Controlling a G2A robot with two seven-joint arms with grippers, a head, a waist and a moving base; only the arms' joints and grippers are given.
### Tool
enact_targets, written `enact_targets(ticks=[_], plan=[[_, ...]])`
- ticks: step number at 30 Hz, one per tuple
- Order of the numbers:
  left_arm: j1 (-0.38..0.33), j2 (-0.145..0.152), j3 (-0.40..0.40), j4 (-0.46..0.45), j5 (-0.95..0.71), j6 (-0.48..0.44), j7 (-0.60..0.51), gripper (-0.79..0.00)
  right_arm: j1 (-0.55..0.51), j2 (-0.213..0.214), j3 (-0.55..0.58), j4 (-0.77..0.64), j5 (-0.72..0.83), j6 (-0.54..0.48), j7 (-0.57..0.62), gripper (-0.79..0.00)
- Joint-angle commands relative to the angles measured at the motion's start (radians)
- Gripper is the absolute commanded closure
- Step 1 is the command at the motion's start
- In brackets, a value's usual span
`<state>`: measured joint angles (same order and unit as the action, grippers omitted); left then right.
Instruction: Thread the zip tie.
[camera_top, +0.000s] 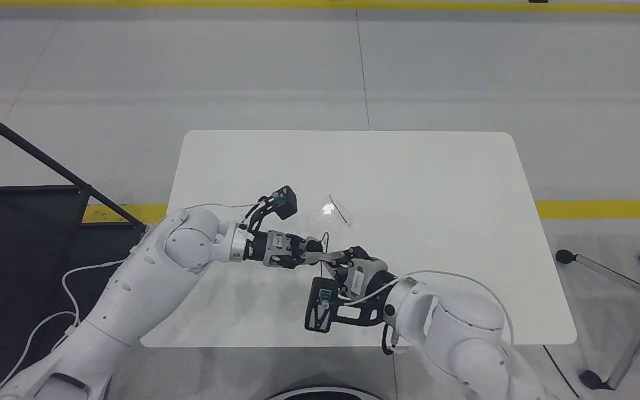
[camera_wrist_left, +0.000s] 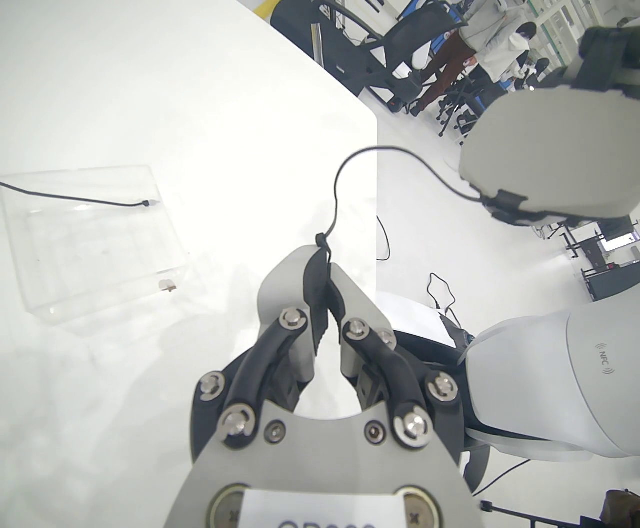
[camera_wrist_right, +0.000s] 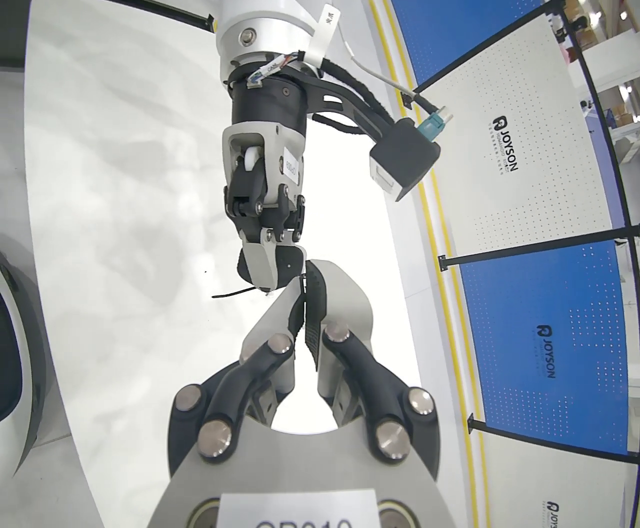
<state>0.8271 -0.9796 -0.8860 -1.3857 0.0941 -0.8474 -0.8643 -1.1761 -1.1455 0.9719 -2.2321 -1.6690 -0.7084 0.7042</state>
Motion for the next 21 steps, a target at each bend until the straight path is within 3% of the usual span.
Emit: enact_targets(ticks=[1,21], plan=[[0.001,0.000,-0.002,0.001,-0.003,0.003,0.005,0.000,0.004,0.000,-0.004,0.003,0.006,-0.021,0.005,0.000],[0.004,0.001,-0.006,0.001,-0.007,0.015,0.018,0.000,0.050,-0.003,-0.063,0.026,0.031,-0.173,0.064,0.000]])
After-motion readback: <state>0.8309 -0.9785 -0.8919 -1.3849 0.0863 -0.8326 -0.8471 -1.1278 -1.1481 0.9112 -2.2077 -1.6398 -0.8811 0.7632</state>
